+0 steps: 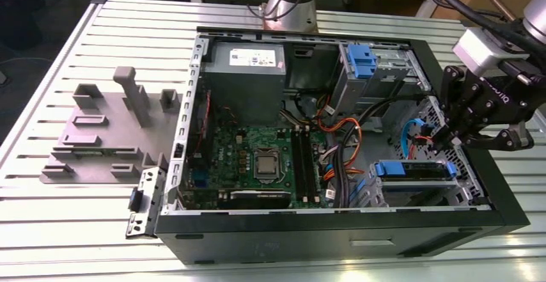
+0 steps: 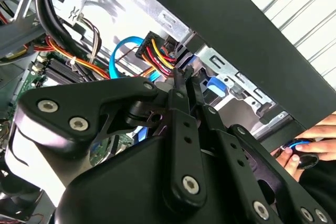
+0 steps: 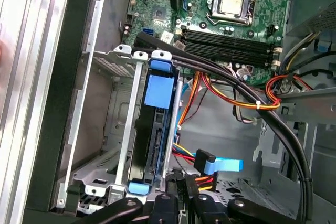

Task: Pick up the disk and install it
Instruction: 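Insert the first disk wire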

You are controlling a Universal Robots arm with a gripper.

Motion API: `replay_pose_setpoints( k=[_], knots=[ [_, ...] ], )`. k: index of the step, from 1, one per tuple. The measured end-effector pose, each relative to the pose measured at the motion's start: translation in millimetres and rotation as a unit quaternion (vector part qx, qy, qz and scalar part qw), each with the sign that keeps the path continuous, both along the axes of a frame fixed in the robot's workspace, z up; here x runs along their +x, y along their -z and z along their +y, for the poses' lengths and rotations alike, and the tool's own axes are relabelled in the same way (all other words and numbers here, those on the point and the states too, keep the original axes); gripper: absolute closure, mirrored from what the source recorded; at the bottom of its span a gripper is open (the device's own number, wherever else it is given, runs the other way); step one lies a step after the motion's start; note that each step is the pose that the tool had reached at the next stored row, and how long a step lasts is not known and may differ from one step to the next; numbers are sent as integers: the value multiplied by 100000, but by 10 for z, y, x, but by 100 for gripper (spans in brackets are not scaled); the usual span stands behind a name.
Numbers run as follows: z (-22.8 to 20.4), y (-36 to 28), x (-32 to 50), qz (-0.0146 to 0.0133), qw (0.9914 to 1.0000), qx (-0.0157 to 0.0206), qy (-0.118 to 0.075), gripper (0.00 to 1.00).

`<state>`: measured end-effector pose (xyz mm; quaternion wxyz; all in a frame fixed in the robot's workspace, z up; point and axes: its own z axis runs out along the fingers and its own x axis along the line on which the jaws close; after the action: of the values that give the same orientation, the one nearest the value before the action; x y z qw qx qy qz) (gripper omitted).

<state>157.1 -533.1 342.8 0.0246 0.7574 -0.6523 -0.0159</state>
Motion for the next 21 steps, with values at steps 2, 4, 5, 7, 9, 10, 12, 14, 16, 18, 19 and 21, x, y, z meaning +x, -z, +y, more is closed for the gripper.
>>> replay_pose_setpoints(
  k=[2,4,5,7,9,10,12,14,16,18,19,21],
  knots=[
    [-4,2,-28,-141,100000,16,10,82],
    [-14,3,-43,-260,100000,5,23,82],
    [-23,4,-46,-299,100000,4,40,82],
    [-45,7,-48,-358,99999,4,72,82],
    [-74,10,-51,-427,99999,8,101,82],
    [-88,12,-53,-468,99999,5,110,82],
    [-108,19,-62,-585,99998,14,124,82],
    [-114,25,-92,-808,99997,13,128,82],
    [-118,31,-129,-1043,99994,1,138,82],
    [-122,42,-166,-1267,99992,12,160,82],
    [-124,47,-176,-1343,99991,15,212,82],
    [-127,56,-177,-1426,99988,-1,609,82]
  ],
)
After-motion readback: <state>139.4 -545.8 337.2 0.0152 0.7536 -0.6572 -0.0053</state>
